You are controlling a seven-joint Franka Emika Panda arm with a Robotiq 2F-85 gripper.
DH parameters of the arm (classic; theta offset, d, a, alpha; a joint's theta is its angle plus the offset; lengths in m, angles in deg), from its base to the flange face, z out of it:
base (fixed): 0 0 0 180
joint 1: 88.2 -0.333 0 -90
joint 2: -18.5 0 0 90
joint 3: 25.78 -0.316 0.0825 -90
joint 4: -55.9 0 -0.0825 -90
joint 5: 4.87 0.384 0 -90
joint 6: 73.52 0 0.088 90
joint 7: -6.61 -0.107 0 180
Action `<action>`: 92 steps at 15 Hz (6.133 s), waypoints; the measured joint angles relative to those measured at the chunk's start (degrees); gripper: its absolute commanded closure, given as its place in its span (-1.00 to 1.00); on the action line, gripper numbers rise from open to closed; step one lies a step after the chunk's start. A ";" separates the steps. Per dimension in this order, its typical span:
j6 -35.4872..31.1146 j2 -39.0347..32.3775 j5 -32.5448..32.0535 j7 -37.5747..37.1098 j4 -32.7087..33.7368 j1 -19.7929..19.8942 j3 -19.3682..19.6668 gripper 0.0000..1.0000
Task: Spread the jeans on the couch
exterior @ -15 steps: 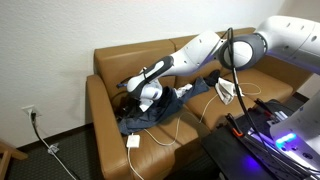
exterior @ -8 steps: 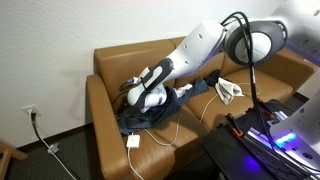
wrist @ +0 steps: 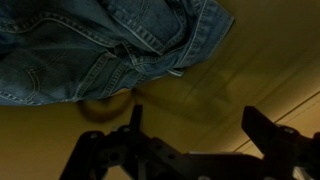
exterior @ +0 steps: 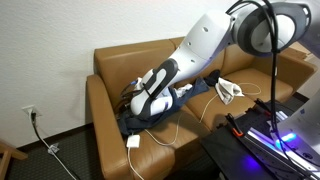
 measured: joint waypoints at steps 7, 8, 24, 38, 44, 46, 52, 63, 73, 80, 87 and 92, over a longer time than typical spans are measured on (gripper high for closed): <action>-4.75 3.43 1.04 -19.44 -8.61 -11.29 15.84 -1.00; -4.79 4.91 5.25 -20.09 -11.37 -14.30 18.06 -1.00; 15.32 11.85 32.15 -35.66 -38.89 -52.55 48.23 -1.00; 10.34 15.67 40.84 -5.03 -25.59 -5.65 21.86 -1.00; 9.82 17.44 28.58 -12.48 -31.06 0.22 16.45 -1.00; 8.61 16.91 22.55 -17.27 -30.83 2.00 15.21 -1.00; 7.88 5.88 5.60 -27.97 -21.30 7.84 12.46 -1.00; -0.62 -11.32 -7.24 -34.58 -4.04 9.55 11.78 0.19; -3.02 -14.62 -0.09 -34.69 -1.09 -0.55 19.32 0.91; 17.94 -14.56 11.53 -46.47 -11.26 -28.65 45.71 0.97; 36.25 -14.30 -8.52 -66.07 -23.21 -40.70 62.51 0.97; 40.39 -14.47 -17.98 -74.92 -26.23 -41.14 68.14 0.97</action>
